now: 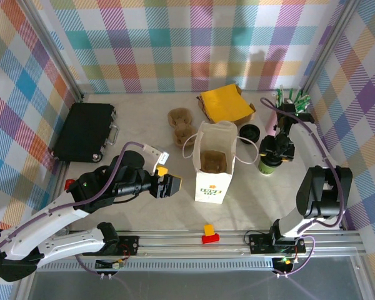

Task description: Pack the takeout coffee

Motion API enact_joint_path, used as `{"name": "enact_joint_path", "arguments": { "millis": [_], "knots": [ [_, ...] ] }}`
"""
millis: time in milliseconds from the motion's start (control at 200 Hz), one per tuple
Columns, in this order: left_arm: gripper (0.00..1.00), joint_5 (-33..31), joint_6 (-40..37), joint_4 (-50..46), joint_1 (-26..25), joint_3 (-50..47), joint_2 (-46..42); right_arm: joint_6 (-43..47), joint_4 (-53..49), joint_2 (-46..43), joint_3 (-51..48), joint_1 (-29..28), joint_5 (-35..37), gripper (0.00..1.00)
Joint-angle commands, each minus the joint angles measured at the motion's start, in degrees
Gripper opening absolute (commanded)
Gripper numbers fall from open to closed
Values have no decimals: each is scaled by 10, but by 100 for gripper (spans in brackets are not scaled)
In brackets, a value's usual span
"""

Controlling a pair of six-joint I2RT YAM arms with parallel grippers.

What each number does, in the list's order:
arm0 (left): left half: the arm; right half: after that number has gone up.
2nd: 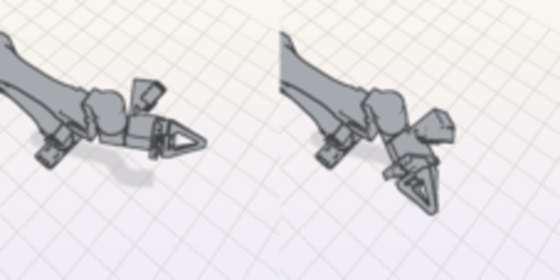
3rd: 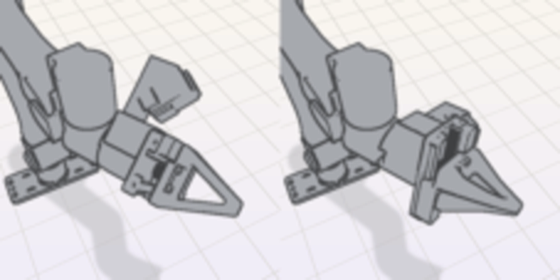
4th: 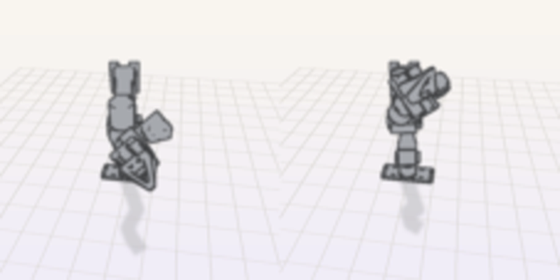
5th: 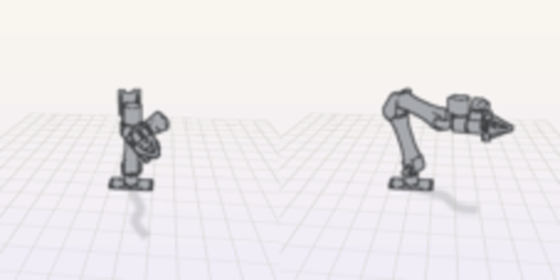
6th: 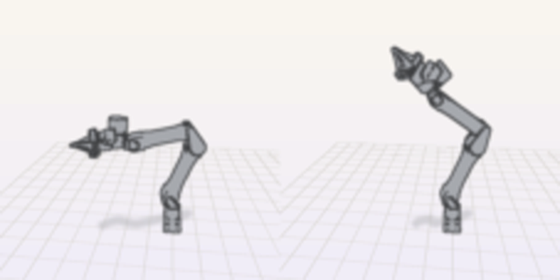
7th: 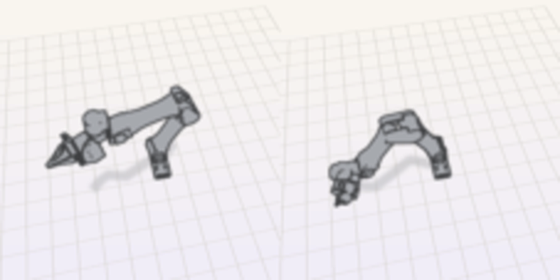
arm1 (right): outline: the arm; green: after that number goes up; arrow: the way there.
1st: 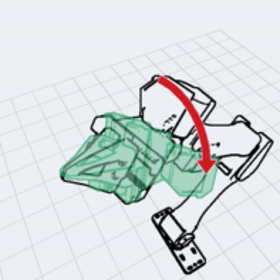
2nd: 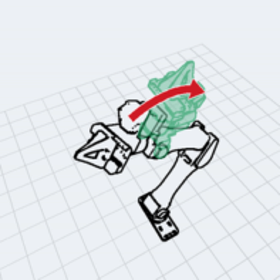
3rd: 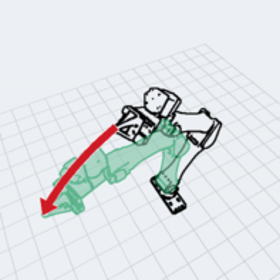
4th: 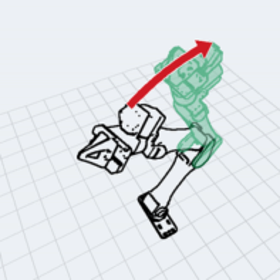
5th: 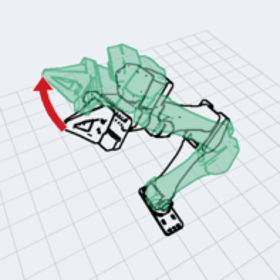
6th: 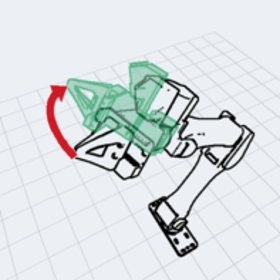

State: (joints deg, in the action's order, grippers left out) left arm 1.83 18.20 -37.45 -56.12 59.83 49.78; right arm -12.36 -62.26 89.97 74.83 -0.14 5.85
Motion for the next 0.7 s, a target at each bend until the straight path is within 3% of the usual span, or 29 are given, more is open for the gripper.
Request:
{"name": "enact_joint_path", "arguments": {
  "millis": [0,275,695],
  "knots": [
    [72,-3,0,1,-2,18,-2,-20,-22,-15,-21,-11,-16,75],
    [72,-3,4,-3,-2,20,-3,-18,-35,-24,-13,-16,-19,81],
    [72,-5,10,-1,-2,19,-4,-7,-45,-40,-5,-16,-22,81]
  ]
}}
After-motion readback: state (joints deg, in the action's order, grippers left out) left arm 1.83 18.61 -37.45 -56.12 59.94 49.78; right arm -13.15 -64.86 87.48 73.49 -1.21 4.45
